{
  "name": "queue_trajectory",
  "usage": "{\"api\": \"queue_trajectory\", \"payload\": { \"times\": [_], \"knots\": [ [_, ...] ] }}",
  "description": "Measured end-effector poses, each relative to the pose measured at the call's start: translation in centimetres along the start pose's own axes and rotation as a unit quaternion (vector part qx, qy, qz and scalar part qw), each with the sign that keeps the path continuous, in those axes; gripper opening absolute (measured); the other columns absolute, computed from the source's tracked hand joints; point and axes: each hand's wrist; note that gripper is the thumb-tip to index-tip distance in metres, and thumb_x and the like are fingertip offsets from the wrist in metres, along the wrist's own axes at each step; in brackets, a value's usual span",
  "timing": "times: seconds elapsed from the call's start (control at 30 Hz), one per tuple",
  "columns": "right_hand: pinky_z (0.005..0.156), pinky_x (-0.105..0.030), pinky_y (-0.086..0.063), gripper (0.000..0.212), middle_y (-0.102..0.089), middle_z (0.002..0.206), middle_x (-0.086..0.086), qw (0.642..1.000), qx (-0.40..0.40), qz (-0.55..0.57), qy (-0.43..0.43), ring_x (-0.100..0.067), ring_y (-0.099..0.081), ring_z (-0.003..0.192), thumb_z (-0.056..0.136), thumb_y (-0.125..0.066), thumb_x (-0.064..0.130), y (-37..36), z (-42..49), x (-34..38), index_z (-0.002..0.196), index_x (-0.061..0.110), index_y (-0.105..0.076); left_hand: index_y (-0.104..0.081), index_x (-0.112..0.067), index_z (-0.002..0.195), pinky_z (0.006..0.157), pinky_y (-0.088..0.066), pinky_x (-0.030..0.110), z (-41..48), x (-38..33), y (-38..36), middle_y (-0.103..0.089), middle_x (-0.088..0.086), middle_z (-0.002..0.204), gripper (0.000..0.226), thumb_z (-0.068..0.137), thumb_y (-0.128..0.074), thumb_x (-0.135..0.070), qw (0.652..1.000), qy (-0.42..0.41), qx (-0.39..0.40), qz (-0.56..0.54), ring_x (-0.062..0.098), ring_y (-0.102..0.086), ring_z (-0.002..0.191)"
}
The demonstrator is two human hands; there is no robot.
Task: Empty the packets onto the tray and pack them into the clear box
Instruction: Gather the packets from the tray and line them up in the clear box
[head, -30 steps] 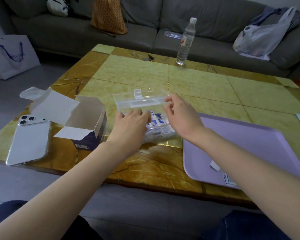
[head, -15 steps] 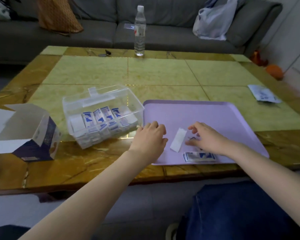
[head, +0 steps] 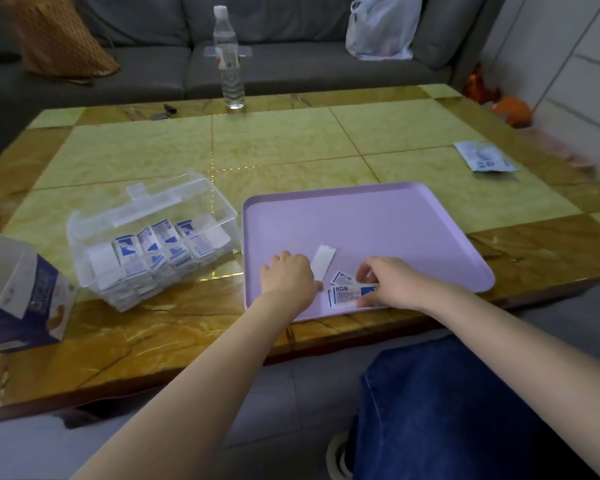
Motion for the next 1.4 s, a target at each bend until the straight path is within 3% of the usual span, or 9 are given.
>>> {"api": "queue_trajectory", "payload": {
  "times": [0.2,0.37,0.5,0.6,0.77,0.9,1.0,1.17,1.4],
  "knots": [
    [0.08,-0.025,-0.037,0.027,-0.043,0.103,-0.002,0.999,-0.019,-0.04,0.026,-0.023,-0.049,0.101,0.082,-0.068,0.02,-0.4,-0.6,0.5,0.107,0.015,-0.058,-0.045,-0.01,0.125,0.096,-0.035,0.038,0.0,-0.1,0.1,-0.044,0.011,0.128,0.054,0.084,-0.064,-0.041,1.0,0.015,-0.005,-0.007,0.029,-0.041,0.121],
    [0.079,-0.027,-0.039,0.033,-0.049,0.112,-0.005,0.999,0.014,0.031,0.031,-0.019,-0.048,0.099,0.084,-0.065,0.013,-0.3,-0.5,0.6,0.112,0.012,-0.047,-0.054,-0.014,0.121,0.095,-0.037,0.038,0.0,-0.4,0.2,-0.047,0.01,0.125,0.042,0.086,-0.063,-0.037,1.0,0.006,-0.006,0.0,0.028,-0.044,0.118],
    [0.077,-0.029,-0.044,0.035,-0.055,0.103,-0.002,0.997,-0.007,0.072,0.04,-0.02,-0.054,0.093,0.081,-0.067,0.011,-0.3,-0.4,0.2,0.108,0.019,-0.046,-0.063,-0.012,0.102,0.081,-0.04,0.035,0.2,-0.2,0.4,-0.06,0.009,0.112,0.028,0.087,-0.061,-0.036,0.999,0.004,0.016,-0.035,0.029,-0.05,0.108],
    [0.07,-0.024,-0.043,0.033,-0.061,0.087,0.003,0.99,-0.044,0.116,0.074,-0.016,-0.057,0.083,0.08,-0.068,0.01,0.0,-0.5,0.4,0.1,0.021,-0.044,-0.051,-0.016,0.089,0.074,-0.039,0.032,0.1,0.0,0.5,-0.061,0.009,0.102,0.011,0.086,-0.06,-0.021,0.997,-0.014,0.023,-0.069,0.029,-0.053,0.098],
    [0.067,-0.015,-0.041,0.035,-0.067,0.088,-0.001,0.966,-0.123,0.21,0.084,-0.014,-0.059,0.08,0.074,-0.077,0.011,1.8,-0.2,1.7,0.096,0.019,-0.051,-0.046,-0.018,0.076,0.065,-0.035,0.028,-0.2,1.1,1.2,-0.05,0.002,0.087,0.017,0.083,-0.055,-0.005,0.989,-0.066,-0.056,-0.121,0.024,-0.05,0.082],
    [0.074,-0.024,-0.043,0.03,-0.066,0.096,-0.005,0.959,-0.145,0.236,0.06,-0.017,-0.06,0.084,0.075,-0.076,0.011,2.5,0.8,2.5,0.099,0.015,-0.058,-0.053,-0.018,0.079,0.072,-0.044,0.032,-0.7,2.3,1.5,-0.047,0.001,0.09,0.018,0.086,-0.051,-0.002,0.989,-0.117,-0.042,-0.075,0.025,-0.053,0.087],
    [0.076,-0.027,-0.044,0.029,-0.07,0.1,-0.01,0.97,-0.096,0.218,0.048,-0.019,-0.061,0.085,0.075,-0.076,0.011,1.6,1.7,2.9,0.101,0.009,-0.063,-0.061,-0.015,0.088,0.081,-0.046,0.034,-1.1,3.0,1.3,-0.05,0.001,0.093,0.006,0.086,-0.057,-0.01,0.99,-0.123,0.003,-0.07,0.023,-0.055,0.094],
    [0.075,-0.024,-0.039,0.049,-0.06,0.105,-0.007,0.992,0.003,0.119,0.033,-0.017,-0.053,0.09,0.076,-0.076,0.022,0.2,2.7,3.8,0.121,0.013,-0.057,-0.045,-0.014,0.098,0.08,-0.045,0.039,-1.3,3.7,1.7,-0.053,0.006,0.105,0.012,0.087,-0.046,-0.008,0.99,-0.089,-0.045,-0.096,0.027,-0.053,0.095],
    [0.074,-0.028,-0.044,0.05,-0.06,0.109,-0.008,0.998,0.025,0.028,0.046,-0.02,-0.054,0.088,0.073,-0.079,0.019,-0.3,3.2,5.3,0.116,0.013,-0.055,-0.042,-0.017,0.13,0.094,-0.039,0.037,0.1,3.3,0.9,-0.043,0.005,0.125,0.052,0.088,-0.054,-0.047,0.994,-0.11,-0.011,0.006,0.024,-0.04,0.119]
  ]
}}
Point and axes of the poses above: each hand's wrist, its own z-axis towards the middle knuckle, its own y-axis out of the back of the hand, x = y × z
